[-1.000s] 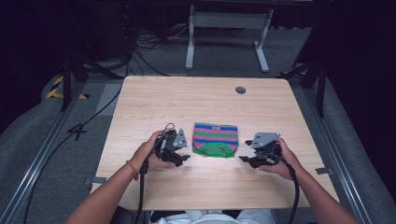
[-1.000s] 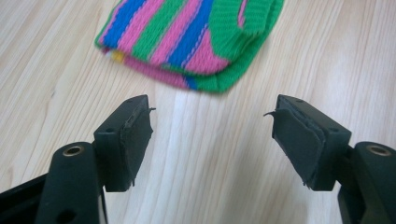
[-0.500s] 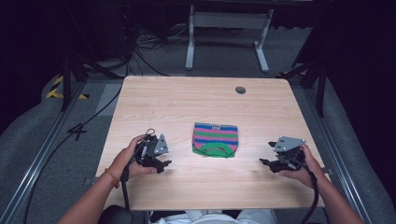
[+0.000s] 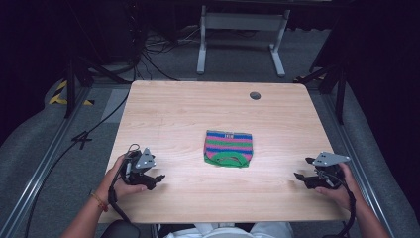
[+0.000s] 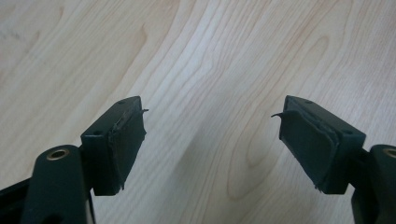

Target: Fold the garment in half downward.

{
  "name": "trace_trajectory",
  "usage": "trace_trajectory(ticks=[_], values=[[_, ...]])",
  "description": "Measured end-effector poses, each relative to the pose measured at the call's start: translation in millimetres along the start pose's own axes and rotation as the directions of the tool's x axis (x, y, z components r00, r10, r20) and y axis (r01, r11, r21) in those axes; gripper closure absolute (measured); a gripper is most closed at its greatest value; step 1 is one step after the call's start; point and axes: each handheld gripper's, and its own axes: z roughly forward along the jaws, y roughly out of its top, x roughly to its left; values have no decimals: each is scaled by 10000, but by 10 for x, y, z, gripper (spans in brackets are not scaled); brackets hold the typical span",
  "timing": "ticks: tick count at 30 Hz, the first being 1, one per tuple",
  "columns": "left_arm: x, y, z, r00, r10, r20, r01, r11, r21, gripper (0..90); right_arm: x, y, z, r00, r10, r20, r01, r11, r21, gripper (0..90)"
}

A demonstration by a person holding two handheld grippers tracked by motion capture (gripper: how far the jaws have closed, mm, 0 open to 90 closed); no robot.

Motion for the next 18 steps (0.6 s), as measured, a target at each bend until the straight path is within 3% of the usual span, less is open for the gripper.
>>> trace_trajectory(ticks=[2,5,10,14,18], values=[[39,-96,-13,9997,-228,-129,230,9997,130,234,-30,-70,-19,9996,296,45,-296,9996,-47,260],[107,-234,-45,9964,-841,49,842,9963,-193,233,-51,-167,-55,9979,628,172,-625,9978,-201,251],[191,-362,-56,9929,-1187,55,1187,9929,-38,216,-100,-340,-86,9910,1310,282,-1298,9907,-414,248],[267,-455,-43,9816,-1893,244,1897,9818,-129,187,-166,-492,-90,9761,2155,276,-2134,9749,-627,243],[299,-500,-38,9733,-2284,228,2292,9725,-419,177,-206,-521,-100,9643,2624,366,-2597,9635,-652,242]])
